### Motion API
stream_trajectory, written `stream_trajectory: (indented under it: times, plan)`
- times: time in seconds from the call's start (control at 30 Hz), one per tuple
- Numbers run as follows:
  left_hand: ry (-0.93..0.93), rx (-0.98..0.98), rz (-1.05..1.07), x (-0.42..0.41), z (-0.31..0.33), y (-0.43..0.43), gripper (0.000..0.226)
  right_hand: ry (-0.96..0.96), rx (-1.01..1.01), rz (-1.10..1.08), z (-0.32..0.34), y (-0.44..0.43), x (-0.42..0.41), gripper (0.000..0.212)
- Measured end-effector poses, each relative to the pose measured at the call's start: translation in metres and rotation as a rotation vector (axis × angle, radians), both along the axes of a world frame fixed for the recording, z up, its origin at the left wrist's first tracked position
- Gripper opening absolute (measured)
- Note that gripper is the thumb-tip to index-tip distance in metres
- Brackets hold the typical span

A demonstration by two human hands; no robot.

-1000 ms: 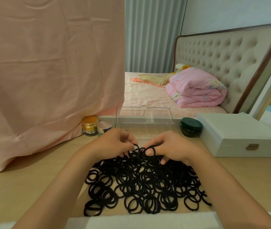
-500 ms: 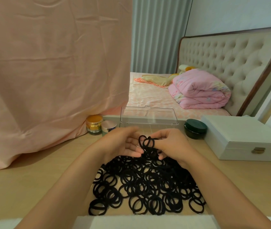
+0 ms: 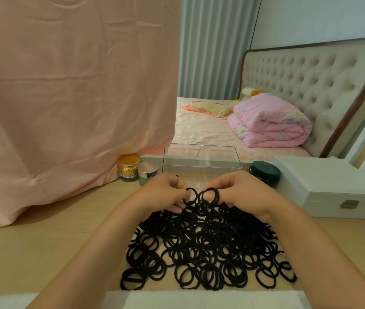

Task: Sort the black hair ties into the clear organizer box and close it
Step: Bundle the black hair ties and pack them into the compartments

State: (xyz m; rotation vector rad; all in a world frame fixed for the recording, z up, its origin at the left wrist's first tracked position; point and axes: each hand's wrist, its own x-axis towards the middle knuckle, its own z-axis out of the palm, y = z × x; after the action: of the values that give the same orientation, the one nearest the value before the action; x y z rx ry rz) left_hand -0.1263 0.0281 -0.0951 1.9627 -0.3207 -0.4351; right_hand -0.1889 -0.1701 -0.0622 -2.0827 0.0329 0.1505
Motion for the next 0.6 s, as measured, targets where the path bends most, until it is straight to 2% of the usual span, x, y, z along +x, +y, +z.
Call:
stream_trajectory:
  times: [0.1,0.17,0.23,0.33,0.47,0.6]
  plan:
    - [0.131,-0.139,-0.087,-0.003,0.002,-0.002,0.017,0.028,0.155,0.018,-0.003,0.004,0.0,0.015]
    - [0.259,-0.302,-0.162,-0.003,0.004,-0.001,0.027,0.017,0.195,-0.048,-0.011,0.01,0.002,0.02]
    - [0.318,-0.373,-0.189,-0.003,0.005,0.001,0.036,-0.024,0.222,-0.136,-0.017,0.015,0.005,0.021]
    - [0.294,-0.33,-0.212,-0.003,0.004,0.002,0.037,-0.005,0.277,-0.176,-0.02,0.018,0.006,0.026]
    - [0.285,-0.243,-0.2,-0.001,0.003,0.004,0.03,0.168,0.466,-0.065,-0.018,0.011,0.005,0.025]
    - [0.087,-0.03,-0.072,0.0,0.003,0.005,0.02,0.286,0.571,0.03,-0.013,0.003,0.004,0.023]
